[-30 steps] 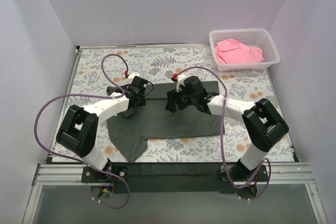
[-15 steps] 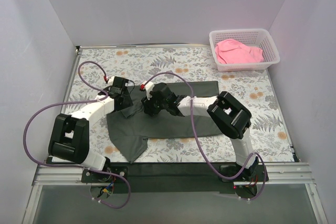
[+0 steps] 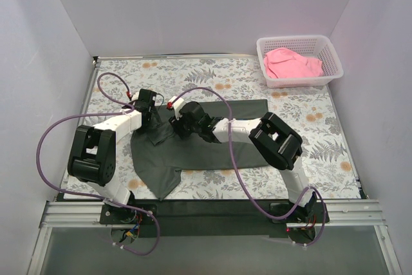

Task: Fold and stack the t-shirts
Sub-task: Fold the tshirt

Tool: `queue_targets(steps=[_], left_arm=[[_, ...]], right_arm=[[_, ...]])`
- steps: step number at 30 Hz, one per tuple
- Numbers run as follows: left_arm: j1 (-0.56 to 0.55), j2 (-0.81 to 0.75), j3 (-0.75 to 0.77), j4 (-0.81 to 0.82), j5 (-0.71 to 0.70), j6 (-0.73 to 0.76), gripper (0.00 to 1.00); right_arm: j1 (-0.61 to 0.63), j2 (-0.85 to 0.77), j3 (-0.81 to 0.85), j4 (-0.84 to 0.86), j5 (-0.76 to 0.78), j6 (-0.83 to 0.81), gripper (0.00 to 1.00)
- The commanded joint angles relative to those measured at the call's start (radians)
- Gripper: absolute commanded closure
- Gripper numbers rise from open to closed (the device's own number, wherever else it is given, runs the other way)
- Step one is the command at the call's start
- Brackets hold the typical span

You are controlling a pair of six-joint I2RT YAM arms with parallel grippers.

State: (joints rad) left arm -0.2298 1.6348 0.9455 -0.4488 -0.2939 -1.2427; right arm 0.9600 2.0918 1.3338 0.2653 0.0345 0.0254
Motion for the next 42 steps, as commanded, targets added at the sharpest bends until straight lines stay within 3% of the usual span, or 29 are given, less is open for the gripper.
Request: queue_targets(steps=[1, 13, 19, 33, 38, 42], left_arm=[[0.007, -0.003, 0.018, 0.007, 0.002, -0.006, 0.49], [0.007, 0.014, 0.007, 0.004, 0.006, -0.003, 0.49], [0.007, 0.017, 0.003, -0.005, -0.007, 0.000, 0.49], [0.007, 0.022, -0.002, -0.010, -0.014, 0.006, 0.49], [0.007, 0.023, -0.002, -0.013, -0.016, 0.008, 0.50], [0.007, 0.023, -0.002, -0.013, -0.017, 0.008, 0.50]], right_arm=[[0.014, 0.024, 0.047, 0.055, 0.050, -0.019, 0.57], [0.032, 0.071, 0.084, 0.052, 0.079, -0.022, 0.52], [0.034, 0.073, 0.077, 0.054, 0.202, -0.021, 0.52], [0.034, 0.005, -0.001, 0.072, 0.358, 0.057, 0.71], [0.034, -0.009, -0.028, 0.075, 0.357, 0.070, 0.88], [0.034, -0.047, -0.064, 0.081, 0.329, 0.096, 0.94]])
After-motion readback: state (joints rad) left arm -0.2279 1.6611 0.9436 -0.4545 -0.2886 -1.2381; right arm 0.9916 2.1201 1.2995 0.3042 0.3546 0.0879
